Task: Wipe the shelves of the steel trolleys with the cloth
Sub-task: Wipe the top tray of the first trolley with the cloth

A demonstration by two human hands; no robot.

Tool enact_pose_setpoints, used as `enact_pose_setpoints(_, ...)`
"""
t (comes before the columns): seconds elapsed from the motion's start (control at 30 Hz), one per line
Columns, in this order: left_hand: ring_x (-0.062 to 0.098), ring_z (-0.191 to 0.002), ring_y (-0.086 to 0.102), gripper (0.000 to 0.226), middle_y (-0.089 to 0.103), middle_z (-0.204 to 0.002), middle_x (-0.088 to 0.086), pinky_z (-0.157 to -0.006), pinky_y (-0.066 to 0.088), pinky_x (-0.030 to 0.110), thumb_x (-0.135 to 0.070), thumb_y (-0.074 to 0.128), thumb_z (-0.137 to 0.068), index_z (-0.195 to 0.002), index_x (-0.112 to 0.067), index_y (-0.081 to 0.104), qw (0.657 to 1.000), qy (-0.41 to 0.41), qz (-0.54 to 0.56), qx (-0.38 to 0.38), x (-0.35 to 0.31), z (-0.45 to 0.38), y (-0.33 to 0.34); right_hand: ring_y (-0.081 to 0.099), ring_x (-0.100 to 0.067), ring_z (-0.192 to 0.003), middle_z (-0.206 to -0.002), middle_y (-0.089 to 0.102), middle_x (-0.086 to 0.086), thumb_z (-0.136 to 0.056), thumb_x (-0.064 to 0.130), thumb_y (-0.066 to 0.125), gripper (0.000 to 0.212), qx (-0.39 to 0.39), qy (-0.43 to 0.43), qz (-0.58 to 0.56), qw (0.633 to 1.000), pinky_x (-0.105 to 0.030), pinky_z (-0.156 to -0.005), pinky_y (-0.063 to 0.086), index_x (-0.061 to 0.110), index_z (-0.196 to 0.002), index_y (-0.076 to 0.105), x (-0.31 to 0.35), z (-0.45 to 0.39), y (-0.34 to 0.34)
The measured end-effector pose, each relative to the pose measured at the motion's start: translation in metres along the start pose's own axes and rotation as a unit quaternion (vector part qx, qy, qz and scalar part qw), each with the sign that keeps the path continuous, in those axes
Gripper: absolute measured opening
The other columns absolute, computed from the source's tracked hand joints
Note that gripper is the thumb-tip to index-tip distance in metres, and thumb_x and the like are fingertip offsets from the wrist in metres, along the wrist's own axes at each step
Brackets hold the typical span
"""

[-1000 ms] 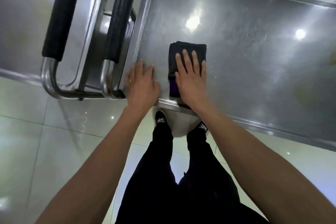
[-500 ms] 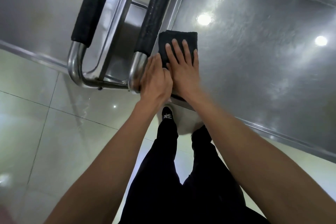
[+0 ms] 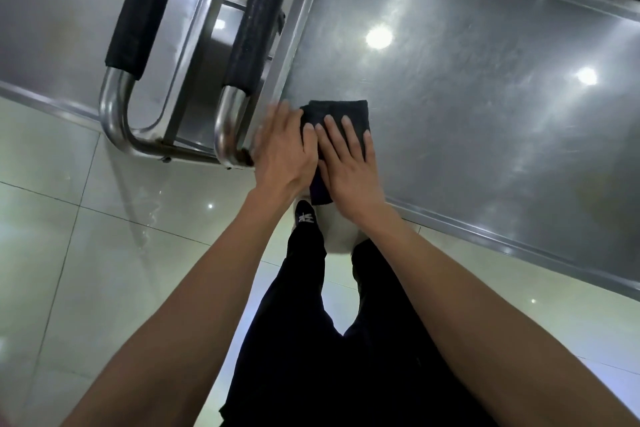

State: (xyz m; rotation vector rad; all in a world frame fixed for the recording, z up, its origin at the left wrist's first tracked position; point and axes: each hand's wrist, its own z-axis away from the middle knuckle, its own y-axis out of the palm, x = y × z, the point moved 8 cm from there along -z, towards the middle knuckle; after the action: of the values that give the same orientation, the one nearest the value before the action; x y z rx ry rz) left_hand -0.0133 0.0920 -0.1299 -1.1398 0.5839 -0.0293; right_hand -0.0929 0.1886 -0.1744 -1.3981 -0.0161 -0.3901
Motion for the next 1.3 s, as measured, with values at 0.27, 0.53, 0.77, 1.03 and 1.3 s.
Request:
enact_pose_setpoints(0.27, 0.026, -0.146, 0.031, 0.048, 0.042, -0.154, 0.008, -0.119, 0.026, 0.048, -0.034, 0.030, -0.104, -0.144, -0.013, 0.045, 0.996, 0.069, -0.047, 0.037, -0.069, 0.019, 0.040, -0.004, -0.023, -0.154, -0.168, 0.001, -0.001, -0.107, 0.037, 0.026, 0.059, -0.006, 0.055, -0.011, 0.998, -0.052, -0.123, 0.007, 0.019, -0.160, 0.008, -0.069, 0.051, -0.007)
enact_pose_setpoints(0.53, 0.026, -0.146, 0.030, 0.047, 0.043, -0.153, 0.007, -0.115, 0.027, 0.048, -0.038, 0.031, -0.103, -0.141, -0.017, 0.047, 0.986, 0.133, -0.087, 0.054, -0.131, 0.028, 0.079, -0.003, -0.021, -0.154, -0.168, 0.003, 0.000, -0.107, 0.036, 0.028, 0.059, -0.017, 0.137, -0.006, 0.990, -0.050, -0.124, 0.006, 0.020, -0.160, 0.009, -0.148, 0.107, -0.019)
enact_pose_setpoints(0.77, 0.030, -0.147, 0.028, 0.045, 0.041, -0.152, 0.007, -0.113, 0.030, 0.052, -0.038, 0.042, -0.101, -0.142, -0.019, 0.046, 0.963, 0.203, -0.154, 0.087, -0.189, 0.040, 0.118, -0.004, -0.021, -0.154, -0.168, 0.002, 0.000, -0.107, 0.037, 0.021, 0.058, -0.021, 0.197, -0.009, 0.980, -0.050, -0.124, 0.006, 0.019, -0.160, 0.008, -0.222, 0.164, -0.030)
enact_pose_setpoints(1.03, 0.030, -0.146, 0.027, 0.045, 0.042, -0.151, 0.007, -0.112, 0.029, 0.053, -0.036, 0.049, -0.098, -0.139, -0.019, 0.048, 0.948, 0.254, -0.163, 0.099, -0.253, 0.057, 0.151, -0.006, -0.020, -0.154, -0.168, 0.005, 0.001, -0.106, 0.034, 0.025, 0.057, -0.032, 0.240, -0.034, 0.970, -0.052, -0.123, 0.008, 0.020, -0.160, 0.012, -0.278, 0.212, -0.039)
enact_pose_setpoints(1.3, 0.030, -0.147, 0.026, 0.041, 0.041, -0.152, 0.008, -0.113, 0.028, 0.053, -0.030, 0.047, -0.099, -0.138, -0.018, 0.049, 0.942, 0.270, -0.170, 0.105, -0.285, 0.067, 0.168, -0.007, -0.024, -0.154, -0.168, 0.002, -0.001, -0.106, 0.041, 0.031, 0.062, -0.048, 0.254, -0.060, 0.964, -0.057, -0.122, 0.005, 0.020, -0.160, 0.009, -0.275, 0.207, -0.036)
